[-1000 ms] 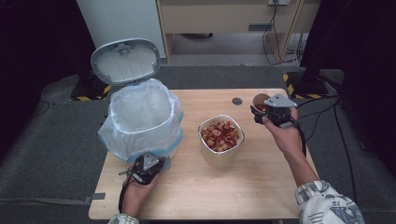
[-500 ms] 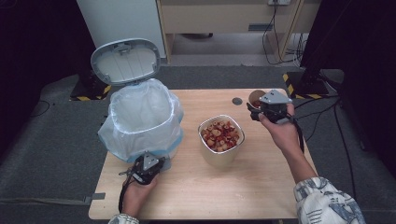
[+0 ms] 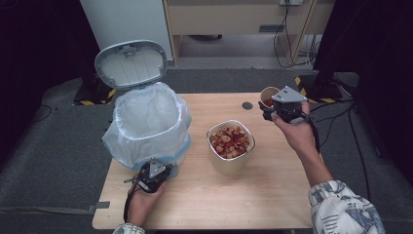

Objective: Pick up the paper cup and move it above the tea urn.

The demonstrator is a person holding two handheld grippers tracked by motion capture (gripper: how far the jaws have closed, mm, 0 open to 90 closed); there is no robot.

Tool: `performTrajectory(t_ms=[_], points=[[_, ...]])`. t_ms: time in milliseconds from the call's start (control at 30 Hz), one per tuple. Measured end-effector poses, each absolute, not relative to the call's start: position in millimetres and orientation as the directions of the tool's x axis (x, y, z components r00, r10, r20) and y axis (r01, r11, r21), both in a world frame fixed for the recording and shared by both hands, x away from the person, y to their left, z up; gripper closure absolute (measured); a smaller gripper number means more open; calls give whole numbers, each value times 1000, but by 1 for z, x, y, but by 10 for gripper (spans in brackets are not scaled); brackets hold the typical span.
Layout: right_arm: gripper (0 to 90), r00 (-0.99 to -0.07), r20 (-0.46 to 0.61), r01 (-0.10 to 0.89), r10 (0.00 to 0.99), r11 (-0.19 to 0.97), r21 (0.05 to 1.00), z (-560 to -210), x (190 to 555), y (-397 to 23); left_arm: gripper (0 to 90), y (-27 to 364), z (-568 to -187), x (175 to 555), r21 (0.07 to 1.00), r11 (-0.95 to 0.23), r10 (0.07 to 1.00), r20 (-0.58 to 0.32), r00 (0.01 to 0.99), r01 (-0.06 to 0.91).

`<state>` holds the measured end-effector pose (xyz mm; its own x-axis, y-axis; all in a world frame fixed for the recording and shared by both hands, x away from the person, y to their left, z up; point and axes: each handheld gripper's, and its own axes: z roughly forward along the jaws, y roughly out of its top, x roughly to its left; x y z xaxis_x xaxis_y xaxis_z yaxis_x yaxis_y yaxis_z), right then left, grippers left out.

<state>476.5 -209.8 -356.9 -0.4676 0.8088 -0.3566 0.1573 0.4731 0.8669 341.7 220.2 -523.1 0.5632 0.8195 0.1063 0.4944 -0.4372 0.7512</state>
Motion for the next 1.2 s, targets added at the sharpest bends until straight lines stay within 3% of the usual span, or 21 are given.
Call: performTrajectory(t_ms=[1200], points=[[307,-478,-481,55,735,572,818,-324,480,-195,888,220,-523,342,755,-430,822,100,561,495]])
